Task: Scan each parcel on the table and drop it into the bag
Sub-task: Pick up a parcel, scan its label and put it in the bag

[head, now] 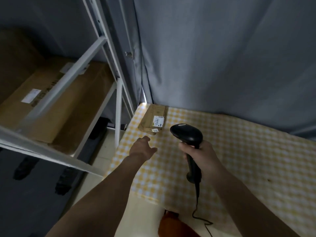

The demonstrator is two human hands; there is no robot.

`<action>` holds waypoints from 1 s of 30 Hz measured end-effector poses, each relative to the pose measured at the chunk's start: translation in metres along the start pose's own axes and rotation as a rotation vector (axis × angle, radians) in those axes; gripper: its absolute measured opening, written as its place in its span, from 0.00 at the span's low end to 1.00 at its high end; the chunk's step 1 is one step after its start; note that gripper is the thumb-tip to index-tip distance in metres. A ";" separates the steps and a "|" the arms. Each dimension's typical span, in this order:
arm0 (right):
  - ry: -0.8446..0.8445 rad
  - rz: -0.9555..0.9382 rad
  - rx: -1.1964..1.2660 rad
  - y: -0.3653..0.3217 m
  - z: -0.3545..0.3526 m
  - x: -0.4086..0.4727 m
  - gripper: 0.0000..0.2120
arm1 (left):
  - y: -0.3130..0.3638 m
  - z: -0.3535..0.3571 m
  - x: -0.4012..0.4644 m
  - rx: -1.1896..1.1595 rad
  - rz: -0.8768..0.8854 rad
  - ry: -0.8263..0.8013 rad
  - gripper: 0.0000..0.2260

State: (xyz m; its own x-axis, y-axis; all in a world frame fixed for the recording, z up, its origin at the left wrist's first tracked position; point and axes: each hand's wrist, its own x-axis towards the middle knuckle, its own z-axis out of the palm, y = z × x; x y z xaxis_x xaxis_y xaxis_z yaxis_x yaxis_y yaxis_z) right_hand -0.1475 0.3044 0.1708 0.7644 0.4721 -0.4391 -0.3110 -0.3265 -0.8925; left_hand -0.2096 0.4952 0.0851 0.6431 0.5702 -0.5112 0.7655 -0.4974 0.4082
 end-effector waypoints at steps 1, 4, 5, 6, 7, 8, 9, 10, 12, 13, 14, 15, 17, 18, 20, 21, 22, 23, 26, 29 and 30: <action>-0.001 0.010 -0.014 -0.003 0.003 0.015 0.04 | 0.000 0.001 0.015 0.006 -0.023 -0.013 0.30; -0.002 0.047 -0.036 -0.007 0.012 0.055 0.08 | -0.001 0.006 0.054 0.027 -0.078 -0.030 0.34; -0.006 0.060 -0.030 -0.007 0.016 0.068 0.08 | -0.001 0.008 0.064 0.031 -0.093 -0.028 0.35; -0.007 0.079 -0.018 -0.006 0.020 0.079 0.07 | -0.002 0.010 0.075 0.033 -0.108 -0.027 0.36; -0.002 0.107 0.003 -0.005 0.025 0.090 0.05 | -0.002 0.012 0.086 0.036 -0.126 -0.029 0.38; 0.001 0.136 0.026 -0.005 0.029 0.099 0.03 | -0.002 0.013 0.096 0.038 -0.144 -0.030 0.39; -0.001 0.160 0.044 -0.003 0.033 0.108 0.03 | -0.002 0.015 0.107 0.036 -0.159 -0.028 0.40; 0.000 0.179 0.055 -0.001 0.037 0.117 0.05 | -0.002 0.016 0.118 0.030 -0.169 -0.022 0.42; 0.022 0.211 0.051 0.004 0.044 0.135 0.07 | 0.000 0.021 0.144 0.021 -0.171 -0.001 0.45; 0.035 0.227 0.042 0.007 0.047 0.144 0.08 | 0.002 0.025 0.157 0.011 -0.175 0.006 0.47; 0.052 0.241 0.040 0.011 0.049 0.152 0.08 | 0.004 0.029 0.169 -0.011 -0.186 0.005 0.50; 0.073 0.252 0.051 0.015 0.051 0.160 0.07 | 0.006 0.035 0.182 -0.036 -0.203 0.000 0.53; 0.110 0.276 0.095 0.023 0.057 0.174 0.06 | 0.008 0.045 0.205 -0.068 -0.236 -0.021 0.57; 0.126 0.284 0.117 0.028 0.061 0.181 0.06 | 0.009 0.050 0.217 -0.075 -0.242 -0.034 0.58; 0.160 0.303 0.141 0.037 0.067 0.194 0.05 | 0.011 0.061 0.239 -0.091 -0.238 -0.065 0.57; 0.169 0.308 0.144 0.038 0.069 0.196 0.05 | 0.013 0.062 0.244 -0.102 -0.244 -0.061 0.57; 0.175 0.313 0.147 0.043 0.071 0.200 0.04 | 0.014 0.066 0.251 -0.107 -0.257 -0.051 0.58; 0.181 0.325 0.147 0.048 0.073 0.204 0.03 | 0.014 0.071 0.258 -0.109 -0.277 -0.038 0.58; 0.197 0.359 0.143 0.059 0.078 0.213 0.04 | 0.008 0.083 0.272 -0.101 -0.342 0.003 0.60; 0.232 0.377 0.171 0.063 0.079 0.218 0.04 | 0.003 0.088 0.281 -0.035 -0.334 0.061 0.62; 0.239 0.379 0.179 0.063 0.079 0.218 0.05 | 0.003 0.088 0.284 -0.023 -0.324 0.077 0.62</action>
State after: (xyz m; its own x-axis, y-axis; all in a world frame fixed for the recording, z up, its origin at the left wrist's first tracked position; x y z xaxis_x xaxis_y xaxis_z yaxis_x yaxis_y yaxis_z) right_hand -0.0448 0.4513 0.0108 0.6801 0.1390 -0.7198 -0.6690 -0.2836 -0.6870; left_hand -0.0270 0.5977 -0.1255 0.3652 0.7444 -0.5591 0.9302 -0.2674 0.2515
